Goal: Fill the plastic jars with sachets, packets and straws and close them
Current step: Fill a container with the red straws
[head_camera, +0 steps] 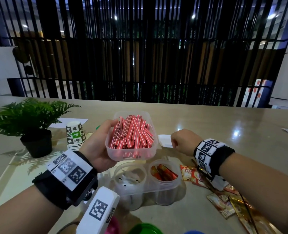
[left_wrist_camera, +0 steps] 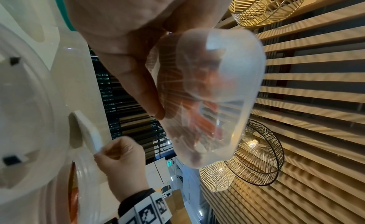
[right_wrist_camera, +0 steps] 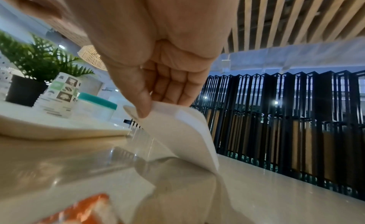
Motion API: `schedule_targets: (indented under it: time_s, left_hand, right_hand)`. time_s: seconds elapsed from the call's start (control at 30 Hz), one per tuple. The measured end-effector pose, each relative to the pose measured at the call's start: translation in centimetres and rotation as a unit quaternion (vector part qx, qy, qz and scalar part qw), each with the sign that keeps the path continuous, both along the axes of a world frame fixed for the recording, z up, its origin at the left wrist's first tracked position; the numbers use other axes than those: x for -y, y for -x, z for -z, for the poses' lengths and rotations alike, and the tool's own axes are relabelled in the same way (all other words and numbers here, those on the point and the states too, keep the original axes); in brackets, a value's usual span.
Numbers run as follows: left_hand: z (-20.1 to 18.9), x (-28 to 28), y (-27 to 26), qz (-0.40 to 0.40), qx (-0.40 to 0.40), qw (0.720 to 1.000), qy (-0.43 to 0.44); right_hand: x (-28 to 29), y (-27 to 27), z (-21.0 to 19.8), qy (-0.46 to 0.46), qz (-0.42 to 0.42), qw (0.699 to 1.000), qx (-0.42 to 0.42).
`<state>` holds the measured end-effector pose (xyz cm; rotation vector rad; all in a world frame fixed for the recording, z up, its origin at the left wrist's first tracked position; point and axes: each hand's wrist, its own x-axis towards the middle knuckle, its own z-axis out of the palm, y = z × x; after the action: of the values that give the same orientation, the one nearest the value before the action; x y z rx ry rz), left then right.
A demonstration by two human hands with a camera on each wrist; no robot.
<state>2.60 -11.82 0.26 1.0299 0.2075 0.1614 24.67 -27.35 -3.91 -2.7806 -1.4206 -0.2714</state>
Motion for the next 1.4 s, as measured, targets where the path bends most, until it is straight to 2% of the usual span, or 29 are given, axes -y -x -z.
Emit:
schedule_targets:
  time_s: [0.13,0.27,0.33,0.47,0.53,0.6,0.63,0.7,0.73,0.77,0.83,0.93,1.13,1.27,1.4]
  left_hand:
    - [0.1,0.2,0.0,0.001,-0.012,1.0,0.004]
    - [-0.2,0.7,0.0,0.002,-0.018,1.0,-0.006]
    - [-0.3,0.8,0.0,-0.001,-0.022,1.0,-0.009]
    - [-0.4,1.1,0.0,0.015,-0.035,0.999,0.0]
    - [-0.5,1.5,0.1,0.037,-0.033,0.999,-0.005]
    - [-0.5,2.0,0.0,0.047,-0.034,0.998,-0.009]
    - [-0.6,2.4,0.0,0.052,-0.033,0.998,-0.011]
    - [-0.7,3.2,0.2,0.071,-0.021,0.997,-0.022]
    - [-0.8,3.7,0.4,0.081,-0.016,0.996,-0.022]
    - [-0.9,4.2,0.5,0.087,-0.01,0.996,-0.016]
    - [-1.1,5.0,0.7,0.063,-0.001,0.998,-0.01]
    - [-1.3,5.8,1.1,0.12,0.027,0.992,0.016]
    - [0.0,5.2,0.9,0.148,0.014,0.988,0.032]
    - [0.4,5.5,1.1,0.132,0.028,0.989,0.059]
    - [0.4,6.2,0.9,0.131,0.032,0.99,0.041]
  right_hand:
    - [0.2,-0.3,-2.0,-0.138,0.034,0.99,-0.004]
    - [1.2,-0.9,-6.2,-0.272,0.075,0.959,-0.003]
    - [2.1,-0.8,-8.3,-0.38,0.072,0.921,-0.042]
    - [3.5,1.4,-12.8,-0.589,-0.004,0.805,-0.071]
    - [3.9,2.8,-14.6,-0.641,-0.036,0.757,-0.119]
    - [3.8,4.4,-15.5,-0.639,-0.073,0.734,-0.219]
    - [3.7,5.3,-15.5,-0.605,-0.083,0.749,-0.257]
    - [2.7,6.6,-15.0,-0.455,-0.09,0.848,-0.254]
    - [2.2,6.8,-14.4,-0.392,-0.085,0.885,-0.237]
    - [1.7,7.0,-13.8,-0.345,-0.077,0.903,-0.245]
    - [0.9,7.3,-12.6,-0.291,-0.054,0.916,-0.272]
    - [0.1,6.8,-11.5,-0.221,-0.032,0.945,-0.238]
    - [-0.4,6.6,-10.7,-0.199,0.003,0.952,-0.232]
    - [-0.6,7.3,-10.3,-0.161,0.031,0.962,-0.22]
    - [-0.6,7.2,-9.8,-0.126,0.048,0.972,-0.191]
